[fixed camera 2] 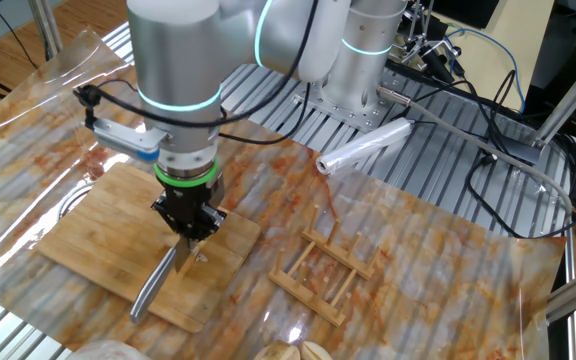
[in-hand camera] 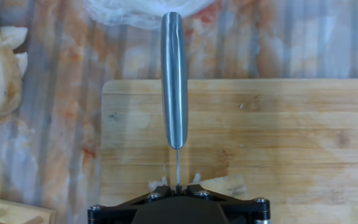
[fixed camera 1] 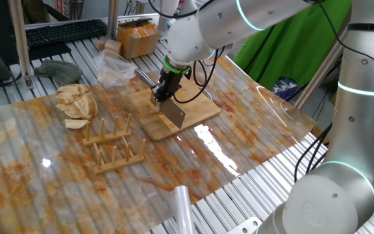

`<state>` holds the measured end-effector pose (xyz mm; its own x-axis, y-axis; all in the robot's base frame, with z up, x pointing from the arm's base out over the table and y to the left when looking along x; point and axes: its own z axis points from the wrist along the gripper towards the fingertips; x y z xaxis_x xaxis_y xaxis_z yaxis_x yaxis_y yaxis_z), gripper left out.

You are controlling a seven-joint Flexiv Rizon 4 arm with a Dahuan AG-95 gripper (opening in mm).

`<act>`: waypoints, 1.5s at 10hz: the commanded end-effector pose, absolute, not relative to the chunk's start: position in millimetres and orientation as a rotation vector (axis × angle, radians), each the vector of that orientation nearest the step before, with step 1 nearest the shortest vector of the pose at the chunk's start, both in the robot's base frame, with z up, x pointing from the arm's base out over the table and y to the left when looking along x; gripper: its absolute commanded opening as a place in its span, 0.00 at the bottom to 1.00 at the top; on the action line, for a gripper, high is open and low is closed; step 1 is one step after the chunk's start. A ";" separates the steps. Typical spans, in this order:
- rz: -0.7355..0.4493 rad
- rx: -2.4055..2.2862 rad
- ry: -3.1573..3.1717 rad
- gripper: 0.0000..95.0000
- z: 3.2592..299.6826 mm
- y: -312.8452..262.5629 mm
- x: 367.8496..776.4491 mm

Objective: Slice the lotus root

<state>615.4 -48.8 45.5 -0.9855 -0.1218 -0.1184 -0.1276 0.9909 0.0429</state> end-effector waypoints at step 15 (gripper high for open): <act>0.084 -0.190 3.013 0.00 51.2 -47.9 622.8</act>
<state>624.4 -47.5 48.8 -0.9845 -0.1230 -0.1249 -0.1303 0.9901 0.0518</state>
